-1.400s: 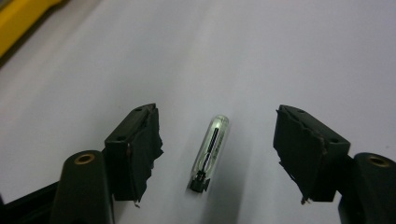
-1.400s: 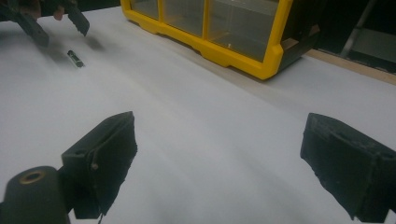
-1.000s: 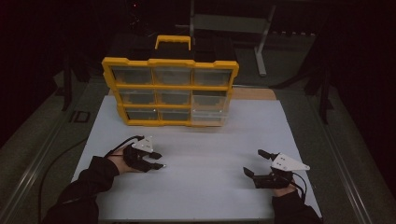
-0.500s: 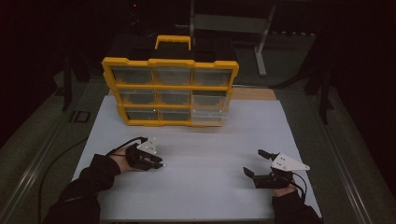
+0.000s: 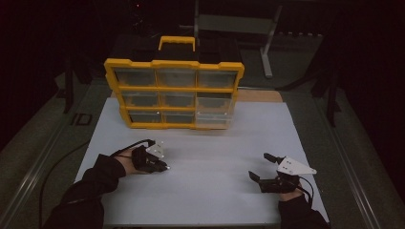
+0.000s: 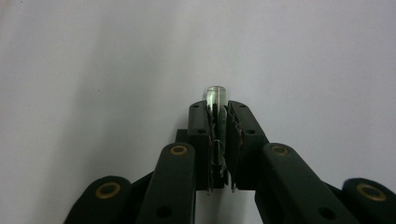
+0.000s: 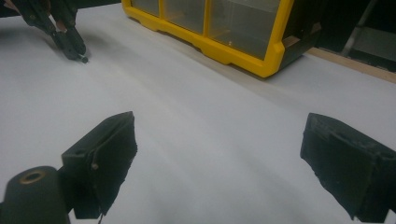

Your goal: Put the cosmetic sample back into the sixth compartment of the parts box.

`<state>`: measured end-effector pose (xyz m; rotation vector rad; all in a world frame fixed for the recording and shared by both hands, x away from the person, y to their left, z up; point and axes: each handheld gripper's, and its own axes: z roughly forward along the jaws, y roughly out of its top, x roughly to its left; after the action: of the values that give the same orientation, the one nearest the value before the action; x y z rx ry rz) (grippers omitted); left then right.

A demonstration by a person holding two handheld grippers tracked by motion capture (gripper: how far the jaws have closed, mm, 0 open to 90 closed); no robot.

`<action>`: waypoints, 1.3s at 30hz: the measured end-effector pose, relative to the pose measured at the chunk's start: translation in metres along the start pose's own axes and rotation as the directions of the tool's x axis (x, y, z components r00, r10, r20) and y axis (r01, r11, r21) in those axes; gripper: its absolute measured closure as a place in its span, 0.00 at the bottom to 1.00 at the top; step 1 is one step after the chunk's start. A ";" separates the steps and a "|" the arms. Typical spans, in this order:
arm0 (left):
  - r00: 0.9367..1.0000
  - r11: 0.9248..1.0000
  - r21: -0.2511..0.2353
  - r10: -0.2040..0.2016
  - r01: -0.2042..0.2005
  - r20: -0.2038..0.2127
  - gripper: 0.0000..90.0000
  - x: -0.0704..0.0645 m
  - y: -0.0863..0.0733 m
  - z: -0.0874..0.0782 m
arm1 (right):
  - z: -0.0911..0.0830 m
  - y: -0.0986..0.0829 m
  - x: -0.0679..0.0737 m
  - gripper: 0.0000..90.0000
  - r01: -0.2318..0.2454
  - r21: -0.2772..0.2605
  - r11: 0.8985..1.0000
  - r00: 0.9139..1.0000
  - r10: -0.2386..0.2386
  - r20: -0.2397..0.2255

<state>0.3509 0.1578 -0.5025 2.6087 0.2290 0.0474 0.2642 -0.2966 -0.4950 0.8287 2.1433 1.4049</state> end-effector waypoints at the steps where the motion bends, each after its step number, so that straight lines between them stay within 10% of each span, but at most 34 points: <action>1: 1.000 1.000 0.000 -0.005 0.005 0.003 0.91 0.000 0.001 0.000 | 0.000 0.000 0.000 0.12 0.000 -0.001 1.000 1.000 0.000 0.000; 39: 0.998 0.997 -0.064 0.055 -0.052 0.039 0.91 0.004 0.053 -0.057 | -0.001 0.001 -0.001 0.12 -0.001 -0.014 1.000 1.000 0.001 0.002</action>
<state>0.3582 0.1416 -0.4267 2.5499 0.1405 0.0196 0.2641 -0.2975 -0.4933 0.8259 2.1300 1.4173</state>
